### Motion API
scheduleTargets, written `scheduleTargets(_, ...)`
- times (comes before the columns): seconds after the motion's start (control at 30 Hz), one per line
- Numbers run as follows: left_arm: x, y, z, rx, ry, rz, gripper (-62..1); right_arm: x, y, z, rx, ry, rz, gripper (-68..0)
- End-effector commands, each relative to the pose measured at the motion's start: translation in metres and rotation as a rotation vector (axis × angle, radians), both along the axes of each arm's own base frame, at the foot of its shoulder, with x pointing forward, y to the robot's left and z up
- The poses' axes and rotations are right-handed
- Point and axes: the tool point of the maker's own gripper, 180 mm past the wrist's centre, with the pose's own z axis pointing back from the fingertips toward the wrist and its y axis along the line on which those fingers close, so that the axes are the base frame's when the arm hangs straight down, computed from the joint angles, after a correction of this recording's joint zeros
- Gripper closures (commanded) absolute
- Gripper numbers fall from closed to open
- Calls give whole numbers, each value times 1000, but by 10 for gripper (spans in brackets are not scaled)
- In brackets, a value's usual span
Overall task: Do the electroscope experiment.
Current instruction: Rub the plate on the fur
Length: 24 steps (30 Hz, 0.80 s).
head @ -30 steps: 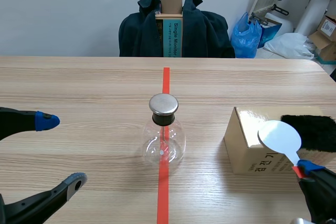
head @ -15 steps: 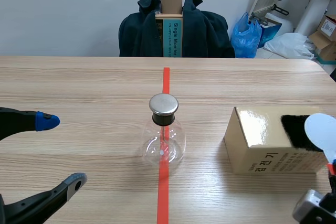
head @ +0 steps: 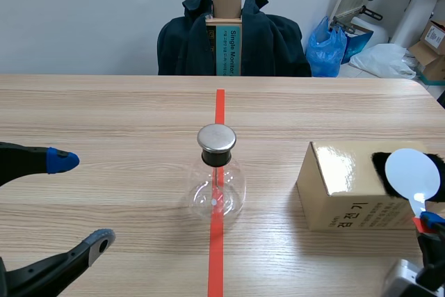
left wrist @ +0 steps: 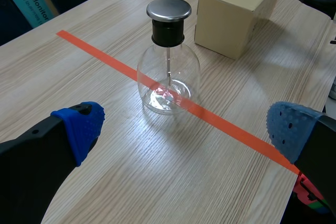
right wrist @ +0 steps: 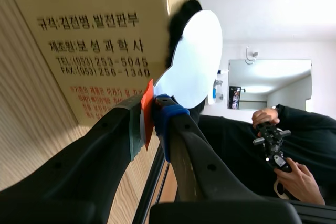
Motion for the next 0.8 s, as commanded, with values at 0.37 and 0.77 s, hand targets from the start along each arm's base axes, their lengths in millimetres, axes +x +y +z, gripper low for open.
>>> scheduleTargets(0.37, 1, -2, 5, -28, -11, 6, -623, 1, -22, 0, -33, 17, -92, -7)
scheduleTargets(0.77, 1, -2, 5, -29, -11, 7, -623, 4, -14, 3, -26, 1, -47, -7)
